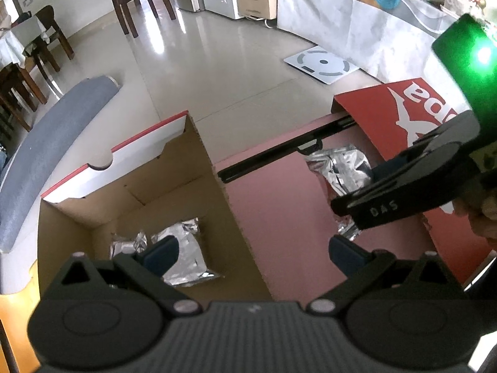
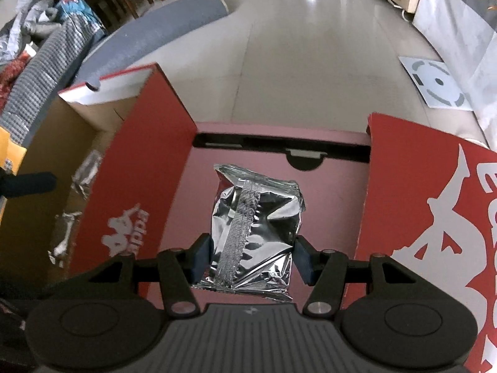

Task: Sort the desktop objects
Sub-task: 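Carry the packet out of the box and lower it onto the open red lid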

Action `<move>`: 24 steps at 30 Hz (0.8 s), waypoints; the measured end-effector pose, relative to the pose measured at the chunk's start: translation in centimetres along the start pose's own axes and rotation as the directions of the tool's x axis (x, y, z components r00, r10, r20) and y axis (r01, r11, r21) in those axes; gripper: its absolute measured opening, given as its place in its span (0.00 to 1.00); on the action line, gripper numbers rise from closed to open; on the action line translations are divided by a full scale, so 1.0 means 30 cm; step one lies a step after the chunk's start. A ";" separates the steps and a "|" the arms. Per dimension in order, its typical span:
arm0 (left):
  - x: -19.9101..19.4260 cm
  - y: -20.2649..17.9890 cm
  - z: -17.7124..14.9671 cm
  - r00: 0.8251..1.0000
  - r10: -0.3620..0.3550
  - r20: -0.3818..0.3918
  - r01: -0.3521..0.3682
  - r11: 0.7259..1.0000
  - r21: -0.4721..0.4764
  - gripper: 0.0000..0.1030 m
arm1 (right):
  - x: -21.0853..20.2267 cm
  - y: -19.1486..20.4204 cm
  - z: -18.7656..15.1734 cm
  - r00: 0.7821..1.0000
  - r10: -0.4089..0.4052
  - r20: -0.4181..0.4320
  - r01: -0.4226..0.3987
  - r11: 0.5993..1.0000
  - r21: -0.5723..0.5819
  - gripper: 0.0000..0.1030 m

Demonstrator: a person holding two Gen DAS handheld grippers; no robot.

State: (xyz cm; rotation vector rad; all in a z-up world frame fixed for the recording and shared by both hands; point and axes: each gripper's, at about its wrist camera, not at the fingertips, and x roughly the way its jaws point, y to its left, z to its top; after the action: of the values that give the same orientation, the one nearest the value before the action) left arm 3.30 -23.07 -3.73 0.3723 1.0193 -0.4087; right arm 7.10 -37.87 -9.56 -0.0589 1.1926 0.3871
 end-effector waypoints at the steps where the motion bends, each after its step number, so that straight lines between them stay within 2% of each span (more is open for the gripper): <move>1: 0.004 -0.004 0.001 1.000 0.003 -0.002 -0.003 1.000 0.003 1.00 | 0.012 -0.004 -0.003 1.000 -0.006 -0.008 0.006 1.000 -0.001 0.55; 13: 0.035 -0.044 0.003 1.000 0.008 -0.025 -0.007 0.999 0.032 1.00 | 0.129 -0.044 -0.021 0.995 -0.047 -0.085 0.047 0.999 -0.007 0.55; 21: 0.038 -0.044 0.001 1.000 0.000 -0.030 0.000 1.000 0.030 1.00 | 0.123 -0.050 -0.020 0.995 -0.056 -0.086 0.054 0.998 -0.023 0.56; 24: 0.039 -0.041 0.000 1.000 -0.002 -0.031 0.003 1.000 0.026 1.00 | 0.123 -0.046 -0.023 0.992 -0.074 -0.106 0.071 0.997 -0.032 0.60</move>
State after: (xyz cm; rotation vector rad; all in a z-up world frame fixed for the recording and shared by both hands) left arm 3.24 -24.32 -4.89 0.4021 1.0454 -0.4203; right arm 8.09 -38.37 -13.43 -0.1488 1.2871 0.3402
